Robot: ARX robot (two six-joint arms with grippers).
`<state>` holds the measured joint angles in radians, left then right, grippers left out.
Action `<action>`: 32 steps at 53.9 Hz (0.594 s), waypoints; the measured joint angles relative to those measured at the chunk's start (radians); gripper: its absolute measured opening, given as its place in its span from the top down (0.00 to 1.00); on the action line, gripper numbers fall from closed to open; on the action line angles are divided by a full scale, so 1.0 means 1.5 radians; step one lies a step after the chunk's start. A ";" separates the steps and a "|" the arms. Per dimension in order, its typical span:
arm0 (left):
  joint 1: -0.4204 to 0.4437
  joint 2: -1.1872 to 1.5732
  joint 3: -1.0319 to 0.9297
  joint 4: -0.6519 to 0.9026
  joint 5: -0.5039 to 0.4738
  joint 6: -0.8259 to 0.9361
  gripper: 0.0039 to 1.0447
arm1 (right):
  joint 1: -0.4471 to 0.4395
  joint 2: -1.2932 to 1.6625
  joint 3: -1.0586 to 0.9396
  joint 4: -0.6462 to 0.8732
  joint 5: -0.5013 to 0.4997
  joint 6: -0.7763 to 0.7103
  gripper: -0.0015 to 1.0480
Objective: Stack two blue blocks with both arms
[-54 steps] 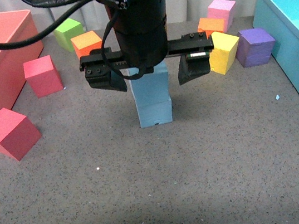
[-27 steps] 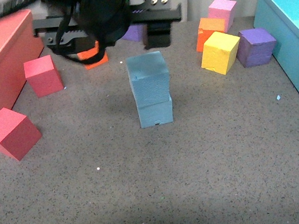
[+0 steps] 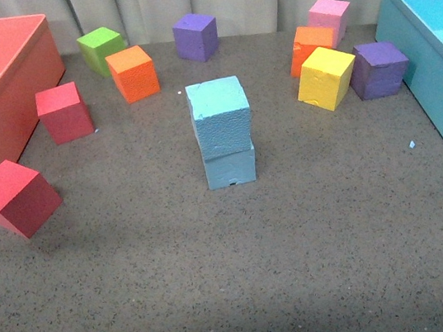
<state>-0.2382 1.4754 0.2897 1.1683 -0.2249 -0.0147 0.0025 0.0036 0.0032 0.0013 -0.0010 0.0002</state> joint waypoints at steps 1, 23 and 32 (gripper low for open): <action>0.004 -0.013 -0.008 -0.002 0.002 0.000 0.97 | 0.000 0.000 0.000 0.000 0.000 0.000 0.09; 0.088 -0.277 -0.141 -0.134 0.083 0.004 0.97 | 0.000 0.000 0.000 0.000 0.000 0.000 0.09; 0.134 -0.373 -0.165 -0.206 0.138 0.005 0.97 | 0.000 0.000 0.000 0.000 0.000 0.000 0.09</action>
<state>-0.0380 0.9161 0.0418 0.8597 -0.0174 -0.0074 0.0025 0.0036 0.0032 0.0013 -0.0013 0.0002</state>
